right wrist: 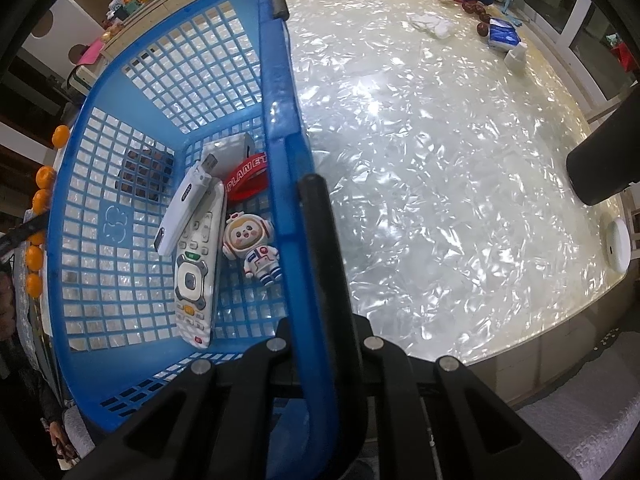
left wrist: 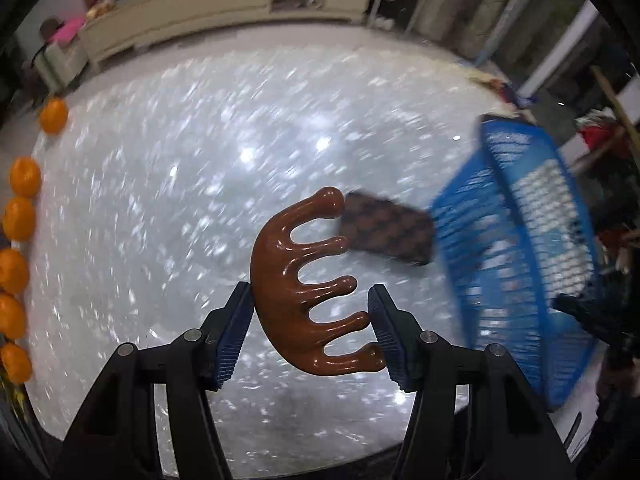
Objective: Organize rigid objects
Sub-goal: 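Carry the comb over the basket and open the left tool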
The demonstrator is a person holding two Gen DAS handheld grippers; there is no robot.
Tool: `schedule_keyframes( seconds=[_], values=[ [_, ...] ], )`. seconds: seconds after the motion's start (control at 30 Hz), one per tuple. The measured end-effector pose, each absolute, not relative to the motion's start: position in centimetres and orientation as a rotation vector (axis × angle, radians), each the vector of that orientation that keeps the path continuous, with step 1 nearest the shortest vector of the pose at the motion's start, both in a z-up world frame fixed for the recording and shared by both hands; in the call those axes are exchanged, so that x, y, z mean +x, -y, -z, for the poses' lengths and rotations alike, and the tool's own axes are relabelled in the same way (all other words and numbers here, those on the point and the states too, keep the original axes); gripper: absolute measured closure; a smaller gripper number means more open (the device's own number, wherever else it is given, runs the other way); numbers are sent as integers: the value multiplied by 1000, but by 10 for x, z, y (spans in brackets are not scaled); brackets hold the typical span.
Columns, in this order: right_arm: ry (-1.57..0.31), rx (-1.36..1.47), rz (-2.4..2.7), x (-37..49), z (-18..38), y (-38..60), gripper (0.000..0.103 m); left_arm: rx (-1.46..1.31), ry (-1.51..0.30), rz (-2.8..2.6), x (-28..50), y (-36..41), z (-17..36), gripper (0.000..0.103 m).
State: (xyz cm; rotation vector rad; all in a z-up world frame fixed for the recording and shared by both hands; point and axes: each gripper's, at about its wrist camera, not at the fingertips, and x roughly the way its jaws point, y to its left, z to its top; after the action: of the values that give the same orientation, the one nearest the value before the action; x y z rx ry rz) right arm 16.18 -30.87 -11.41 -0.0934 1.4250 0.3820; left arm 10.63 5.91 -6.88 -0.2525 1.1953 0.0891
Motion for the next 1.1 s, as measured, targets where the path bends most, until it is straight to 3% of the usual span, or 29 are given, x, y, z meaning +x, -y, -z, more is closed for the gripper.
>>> schedule_keyframes(
  seconds=[0.3, 0.47, 1.1],
  values=[
    [-1416, -93, -380, 161, 108, 311, 95, -115, -1061, 82, 101, 13, -11, 40],
    [-1413, -85, -386, 159, 105, 312, 95, -84, -1025, 190, 110, 52, -30, 40],
    [-1406, -52, -412, 158, 103, 314, 95, 77, -1197, 399, 146, 159, 56, 40]
  ],
)
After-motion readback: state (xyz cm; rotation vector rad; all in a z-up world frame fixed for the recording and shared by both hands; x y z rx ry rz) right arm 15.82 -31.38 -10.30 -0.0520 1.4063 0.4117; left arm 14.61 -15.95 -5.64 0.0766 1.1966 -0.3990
